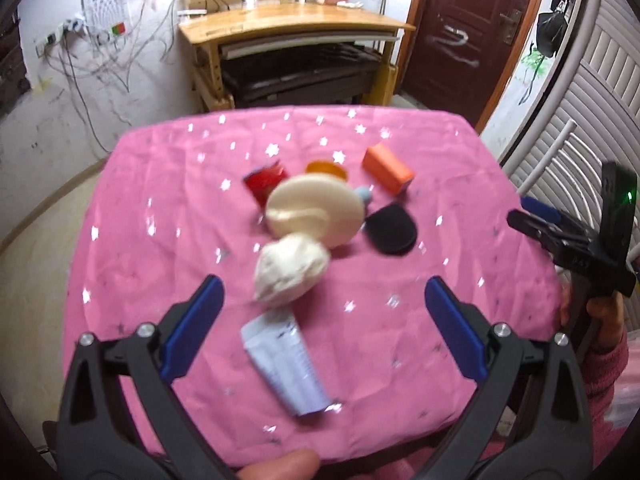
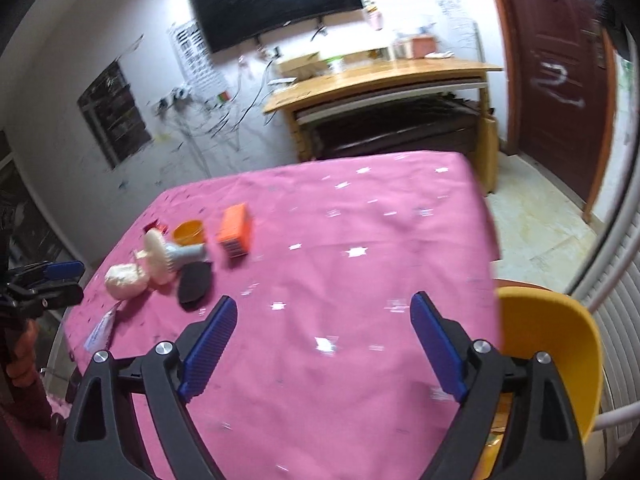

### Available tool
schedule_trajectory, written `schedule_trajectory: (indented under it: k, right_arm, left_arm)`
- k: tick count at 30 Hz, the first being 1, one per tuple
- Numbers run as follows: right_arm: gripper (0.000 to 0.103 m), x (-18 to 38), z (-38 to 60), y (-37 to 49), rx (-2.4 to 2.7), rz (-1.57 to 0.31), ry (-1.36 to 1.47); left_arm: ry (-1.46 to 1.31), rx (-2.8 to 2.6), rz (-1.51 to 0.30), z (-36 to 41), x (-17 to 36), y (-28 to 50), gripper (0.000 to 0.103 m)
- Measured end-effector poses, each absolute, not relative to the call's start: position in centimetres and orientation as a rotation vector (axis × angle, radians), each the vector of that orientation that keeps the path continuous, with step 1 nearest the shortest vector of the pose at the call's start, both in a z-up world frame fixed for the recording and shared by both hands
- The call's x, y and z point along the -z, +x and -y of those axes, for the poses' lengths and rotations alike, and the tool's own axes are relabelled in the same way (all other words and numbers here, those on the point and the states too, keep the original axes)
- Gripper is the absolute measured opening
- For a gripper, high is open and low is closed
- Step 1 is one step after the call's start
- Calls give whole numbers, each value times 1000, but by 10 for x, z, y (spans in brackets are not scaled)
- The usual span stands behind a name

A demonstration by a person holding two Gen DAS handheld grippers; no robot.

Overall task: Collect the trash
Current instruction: 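Grasp the white tube packet with the left gripper while the right gripper grasps the black pad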

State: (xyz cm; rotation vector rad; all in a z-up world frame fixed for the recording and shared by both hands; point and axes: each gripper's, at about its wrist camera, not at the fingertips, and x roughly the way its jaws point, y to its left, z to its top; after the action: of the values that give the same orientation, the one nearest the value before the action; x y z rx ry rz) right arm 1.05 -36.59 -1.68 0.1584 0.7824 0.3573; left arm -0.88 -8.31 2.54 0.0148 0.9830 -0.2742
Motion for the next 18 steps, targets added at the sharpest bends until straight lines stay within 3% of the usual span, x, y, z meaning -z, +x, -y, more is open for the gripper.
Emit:
schedule_trajectory:
  k: [14,15,17,18]
  right_arm:
    - [83,20,265,36,-440,-872,6]
    - [83,21,257,38,-442,-880,-13]
    - [83,24,243,41,-449,-890,-48]
    - [83,25,235,42,-457,-892,-65]
  left_arm:
    - [-36,311,-1091,60,23,-13,96]
    - [-29,310,-1090,61,24,-14,94]
    - [3,295,-1087,62,27,-16,81]
    - [31,287,-1078,64,28,-18,80]
